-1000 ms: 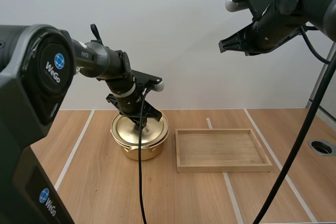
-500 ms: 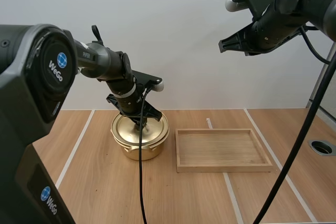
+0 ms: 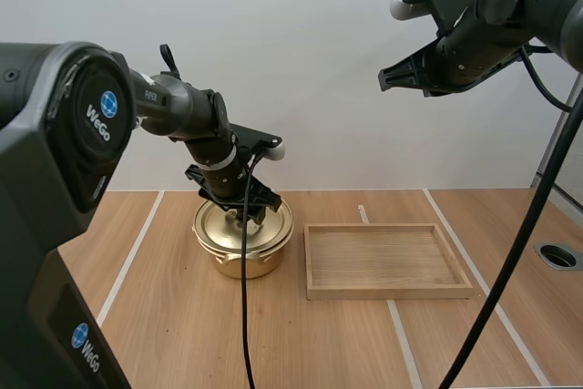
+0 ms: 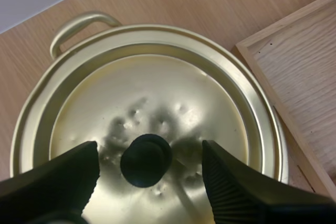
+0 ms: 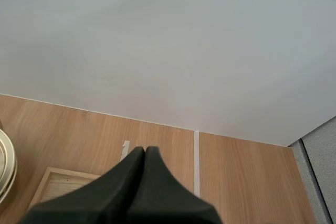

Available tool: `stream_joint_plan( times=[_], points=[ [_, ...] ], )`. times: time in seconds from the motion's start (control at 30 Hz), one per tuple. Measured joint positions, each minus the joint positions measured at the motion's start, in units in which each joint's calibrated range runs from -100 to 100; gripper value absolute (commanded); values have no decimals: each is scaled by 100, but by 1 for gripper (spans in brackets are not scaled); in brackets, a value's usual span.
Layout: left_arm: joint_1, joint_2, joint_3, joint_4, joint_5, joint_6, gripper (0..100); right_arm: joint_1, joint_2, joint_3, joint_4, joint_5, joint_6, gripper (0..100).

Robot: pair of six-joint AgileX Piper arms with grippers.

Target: Open the pot, put the grape inside, and close it

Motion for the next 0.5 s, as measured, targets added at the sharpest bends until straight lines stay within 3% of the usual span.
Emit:
stream_joint_plan(
  times=[0.5],
  points=[
    [0,-1167,-1163,0,651,0,92,0,0,0,20,0,-52,0]
  ],
)
